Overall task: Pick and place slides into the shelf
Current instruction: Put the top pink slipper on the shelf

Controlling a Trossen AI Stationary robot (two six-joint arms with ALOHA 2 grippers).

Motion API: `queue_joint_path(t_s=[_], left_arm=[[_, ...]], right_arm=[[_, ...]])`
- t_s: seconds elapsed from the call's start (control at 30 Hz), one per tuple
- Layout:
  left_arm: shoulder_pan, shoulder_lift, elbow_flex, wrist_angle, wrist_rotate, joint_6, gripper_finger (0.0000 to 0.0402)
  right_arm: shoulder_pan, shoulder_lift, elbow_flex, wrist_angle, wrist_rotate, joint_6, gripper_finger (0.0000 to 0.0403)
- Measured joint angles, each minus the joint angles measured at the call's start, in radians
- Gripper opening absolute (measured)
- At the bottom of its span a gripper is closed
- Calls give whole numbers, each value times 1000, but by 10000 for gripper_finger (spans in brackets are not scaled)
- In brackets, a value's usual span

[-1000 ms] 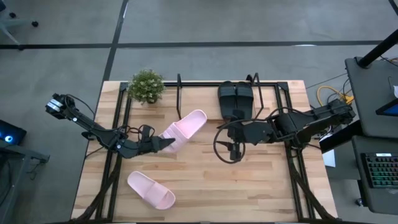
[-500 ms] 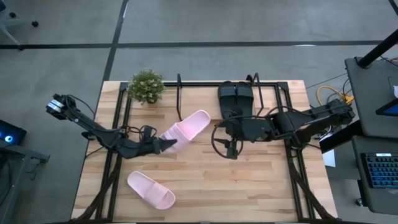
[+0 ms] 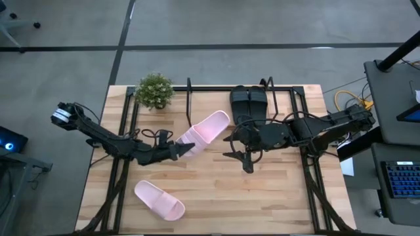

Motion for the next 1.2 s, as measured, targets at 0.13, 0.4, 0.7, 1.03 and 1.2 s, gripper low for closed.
queue_joint_path(t_s=[0.13,0.4,0.7,1.03,1.2], left_arm=[[21,51,10,132,27,39,0],[61,137,81,187,111,104,0],[79,204,167,185,166,155,0],[83,207,190,168,174,180,0],[84,207,204,159,174,202,0]], right_arm=[[0,1,-2,-2,0,0,235],[-5,14,-4,-14,0,0,235],[-24,26,-4,-55,1,0,235],[-56,32,-5,-120,-1,0,235],[-66,33,-11,-119,1,-1,235]])
